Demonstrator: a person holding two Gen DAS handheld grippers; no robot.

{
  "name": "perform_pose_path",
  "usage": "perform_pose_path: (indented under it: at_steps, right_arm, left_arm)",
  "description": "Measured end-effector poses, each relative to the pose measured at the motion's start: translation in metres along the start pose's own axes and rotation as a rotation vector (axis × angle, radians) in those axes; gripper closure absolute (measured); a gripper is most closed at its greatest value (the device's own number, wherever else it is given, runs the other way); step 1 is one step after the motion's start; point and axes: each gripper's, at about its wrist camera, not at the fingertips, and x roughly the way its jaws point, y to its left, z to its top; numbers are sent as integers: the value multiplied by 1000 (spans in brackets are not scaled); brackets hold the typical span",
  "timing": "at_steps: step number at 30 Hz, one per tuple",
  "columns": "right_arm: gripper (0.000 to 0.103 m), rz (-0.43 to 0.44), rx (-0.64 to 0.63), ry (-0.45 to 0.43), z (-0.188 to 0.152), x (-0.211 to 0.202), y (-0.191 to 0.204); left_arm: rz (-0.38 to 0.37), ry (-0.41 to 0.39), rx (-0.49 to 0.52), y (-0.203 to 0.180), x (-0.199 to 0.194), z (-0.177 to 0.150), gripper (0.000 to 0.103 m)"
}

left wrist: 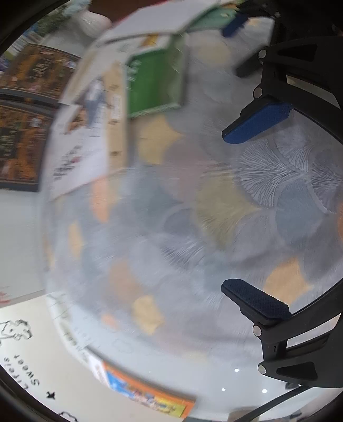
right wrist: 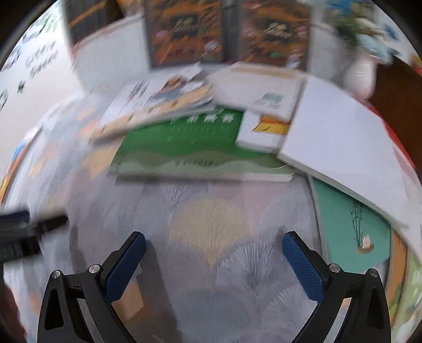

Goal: Organize books

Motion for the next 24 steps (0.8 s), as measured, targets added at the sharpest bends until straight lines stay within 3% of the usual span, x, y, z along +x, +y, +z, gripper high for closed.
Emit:
perform_pose_path:
  at_steps: [5,9,14,18,24]
  right_arm:
    - [1,-17,11,182,4,-5,2]
    - [5,-7,53,31,24,-60,-8]
    - [0,-39,61,-173,49,-133,-19]
    - [0,-66,70,-230,51,-157,-21]
    - [0,-71,93,-221,53,-163,-23]
  left_arm:
    - [37,-124,64,-10,-50,14,0]
    - [22,-187,87,-8,-89,27,0]
    - [-31,-264,94,-9,-128,31,0]
    - [-100,-275,80,-10,-138,28,0]
    - [-143,-265,85,-14,-136,30,0]
